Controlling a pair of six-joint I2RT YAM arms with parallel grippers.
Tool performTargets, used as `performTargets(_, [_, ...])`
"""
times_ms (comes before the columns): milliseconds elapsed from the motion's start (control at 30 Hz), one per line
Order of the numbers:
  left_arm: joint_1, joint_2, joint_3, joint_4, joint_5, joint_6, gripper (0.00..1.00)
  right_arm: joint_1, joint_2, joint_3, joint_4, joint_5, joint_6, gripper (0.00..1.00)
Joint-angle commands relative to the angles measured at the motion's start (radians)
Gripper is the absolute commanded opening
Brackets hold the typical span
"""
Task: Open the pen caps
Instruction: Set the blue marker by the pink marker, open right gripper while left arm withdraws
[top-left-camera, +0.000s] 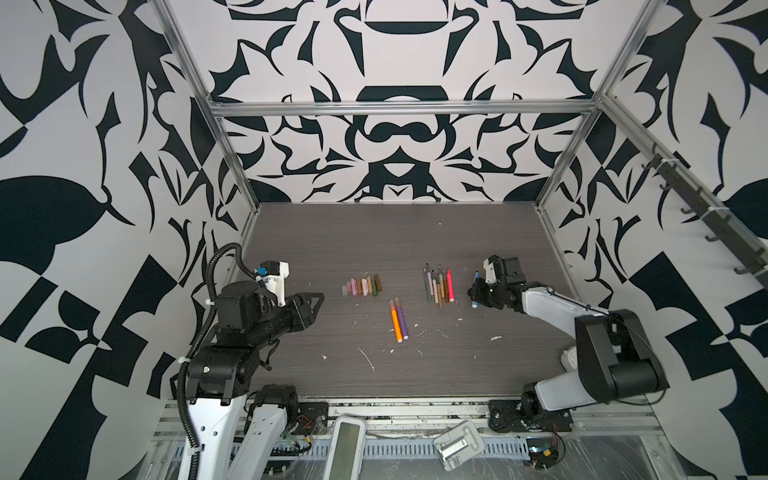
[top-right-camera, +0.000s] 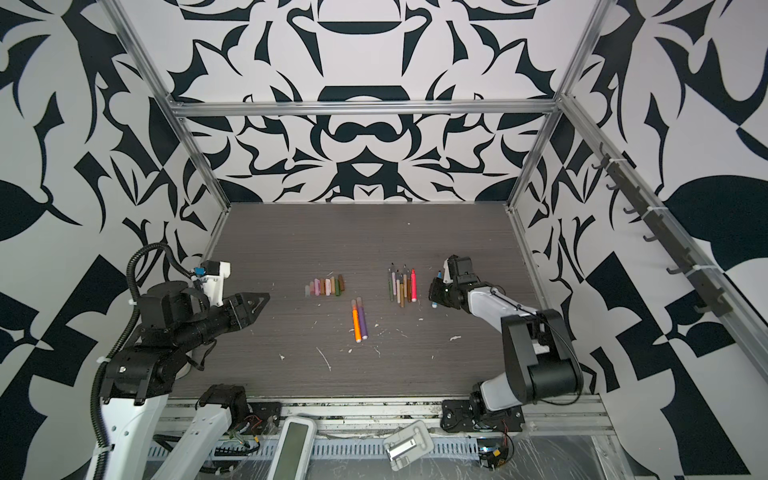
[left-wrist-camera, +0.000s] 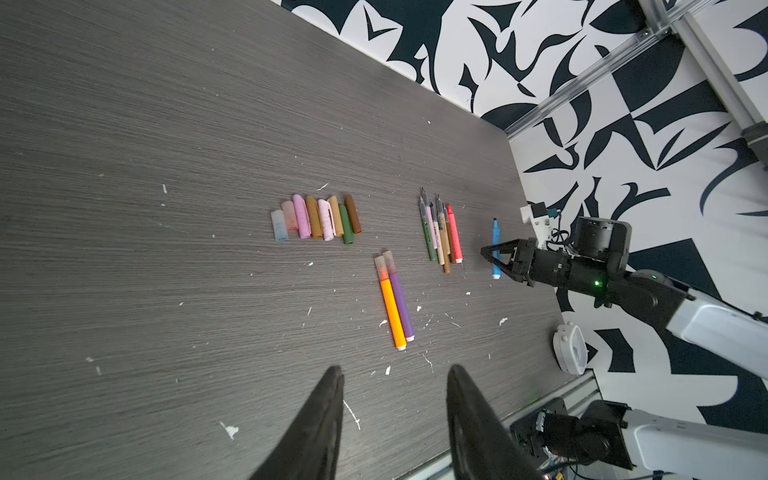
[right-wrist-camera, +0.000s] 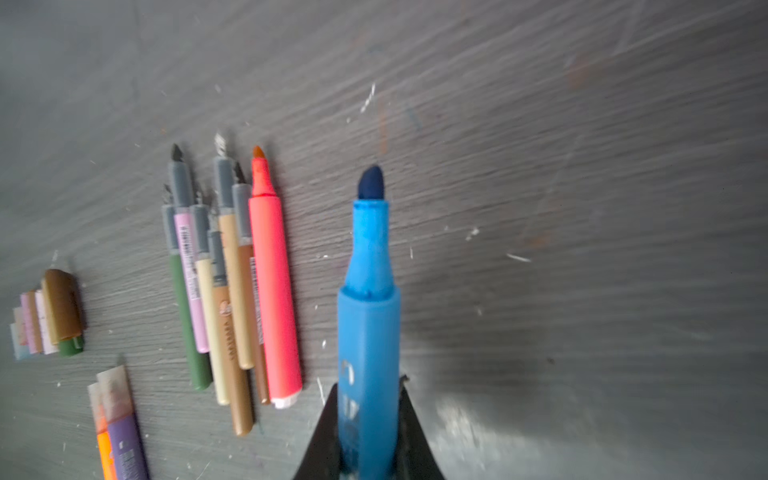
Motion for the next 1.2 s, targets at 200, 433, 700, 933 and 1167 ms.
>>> performTargets(200, [0.004, 0.058, -0.013, -0.027, -0.026, 0.0, 0.43, -0.005, 0.101, 0.065, 0.013, -0.073, -0.03, 0.0])
performTargets(433, [0.005, 0.071, -0.016, -0.024, -0.01, 0.001, 0.44, -0.011, 0.21, 0.132, -0.021, -0.115, -0.034, 0.0])
performTargets(700, [0.005, 0.075, -0.018, -0.024, -0.007, 0.001, 0.45, -0.029, 0.236, 0.133, -0.014, -0.148, -0.031, 0.0])
performTargets(933, [0.005, 0.079, -0.017, -0.023, -0.004, 0.001, 0.45, -0.041, 0.23, 0.118, 0.005, -0.161, -0.021, 0.01])
performTargets(1167, [0.005, 0.076, -0.019, -0.023, -0.007, 0.0, 0.45, -0.044, 0.229, 0.112, 0.016, -0.174, -0.019, 0.24])
